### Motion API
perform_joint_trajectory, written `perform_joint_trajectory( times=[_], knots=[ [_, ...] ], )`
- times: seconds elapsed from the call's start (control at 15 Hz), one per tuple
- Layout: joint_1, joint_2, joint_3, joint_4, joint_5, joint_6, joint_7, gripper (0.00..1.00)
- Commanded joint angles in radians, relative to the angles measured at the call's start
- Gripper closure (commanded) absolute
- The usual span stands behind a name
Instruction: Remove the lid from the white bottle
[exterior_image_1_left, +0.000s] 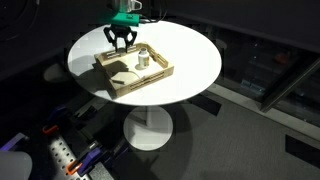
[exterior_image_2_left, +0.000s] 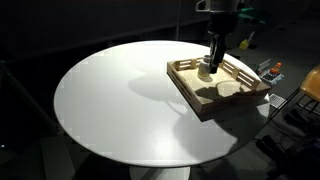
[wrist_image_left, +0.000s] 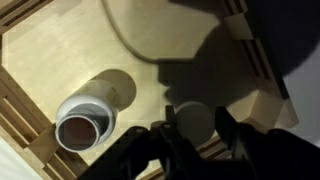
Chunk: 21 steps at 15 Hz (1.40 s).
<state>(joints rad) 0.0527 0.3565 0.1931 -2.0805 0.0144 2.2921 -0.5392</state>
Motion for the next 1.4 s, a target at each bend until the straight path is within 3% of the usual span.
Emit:
perform_joint_trajectory(
  times=[0.0, 0.4, 0.47, 0.6, 0.8, 1.33],
  knots=[
    [0.004, -0.037, 0.000, -0.075, -0.005, 0.069, 0.032, 0.77],
    [0.024, -0.033, -0.019, -0.131, -0.067, 0.179, 0.110, 0.77],
    [0.029, -0.035, -0.025, -0.133, -0.085, 0.177, 0.131, 0.31],
    [0.028, -0.039, -0.029, -0.122, -0.094, 0.152, 0.158, 0.23],
    [0.013, -0.060, -0.033, -0.085, -0.060, 0.077, 0.188, 0.01],
    [-0.006, -0.117, -0.093, 0.048, 0.014, -0.182, 0.353, 0.00]
  ],
)
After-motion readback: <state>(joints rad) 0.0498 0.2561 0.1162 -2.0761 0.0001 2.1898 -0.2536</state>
